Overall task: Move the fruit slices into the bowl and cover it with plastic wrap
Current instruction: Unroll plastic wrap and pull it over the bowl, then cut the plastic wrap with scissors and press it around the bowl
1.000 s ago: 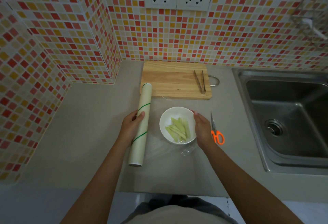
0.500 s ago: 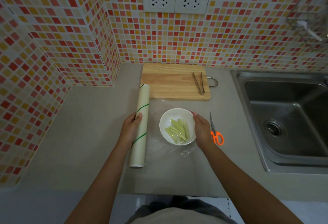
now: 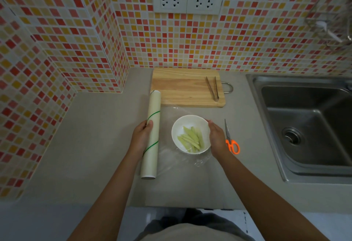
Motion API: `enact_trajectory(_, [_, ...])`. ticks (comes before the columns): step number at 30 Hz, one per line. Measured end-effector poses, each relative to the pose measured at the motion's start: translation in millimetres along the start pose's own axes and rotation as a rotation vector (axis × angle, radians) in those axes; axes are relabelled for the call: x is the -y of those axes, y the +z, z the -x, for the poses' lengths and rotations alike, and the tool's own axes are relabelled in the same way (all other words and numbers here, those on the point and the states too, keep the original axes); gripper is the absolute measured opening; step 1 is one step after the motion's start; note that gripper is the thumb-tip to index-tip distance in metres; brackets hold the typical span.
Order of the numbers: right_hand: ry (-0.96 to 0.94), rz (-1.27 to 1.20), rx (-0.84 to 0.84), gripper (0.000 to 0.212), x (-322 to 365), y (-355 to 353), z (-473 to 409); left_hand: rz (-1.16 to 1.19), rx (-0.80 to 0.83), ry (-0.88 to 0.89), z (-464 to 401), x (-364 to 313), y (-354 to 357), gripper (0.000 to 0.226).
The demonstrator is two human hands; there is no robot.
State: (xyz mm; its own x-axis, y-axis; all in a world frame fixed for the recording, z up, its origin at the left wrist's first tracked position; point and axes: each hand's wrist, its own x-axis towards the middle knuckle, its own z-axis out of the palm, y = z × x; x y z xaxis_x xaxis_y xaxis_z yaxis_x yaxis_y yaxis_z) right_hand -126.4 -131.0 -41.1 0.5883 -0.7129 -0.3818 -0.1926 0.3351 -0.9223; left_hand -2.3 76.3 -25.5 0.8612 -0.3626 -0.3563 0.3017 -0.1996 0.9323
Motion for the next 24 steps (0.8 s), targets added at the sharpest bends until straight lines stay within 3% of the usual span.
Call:
enact_trajectory(4, [0.05,0.004,0.048,0.051,7.9,-5.3,-0.4,0.017,0.008,-0.002,0.5,-2.4,1.3,0.025])
enact_trajectory(7, [-0.065,0.117,-0.093,0.046,16.5,-14.5,0.2,0.01,0.015,0.003,-1.0,-3.2,-0.5,0.029])
enact_trajectory(11, [-0.251,0.726,-0.331,0.027,22.6,-44.6,3.5,-0.002,0.018,0.033,-2.9,-3.5,-1.8,0.028])
enact_trajectory(15, [-0.014,1.213,-0.289,0.028,20.7,-64.1,15.8,-0.01,0.02,0.046,-3.7,-1.6,-2.4,0.025])
enact_trajectory(18, [-0.007,1.216,-0.275,0.027,13.3,-66.1,24.5,-0.001,0.028,0.051,-3.0,-3.2,-1.2,0.019])
enact_trajectory(24, [0.019,1.138,-0.338,0.031,10.1,-66.7,34.3,-0.03,0.031,0.075,-1.0,-6.0,-0.2,0.031])
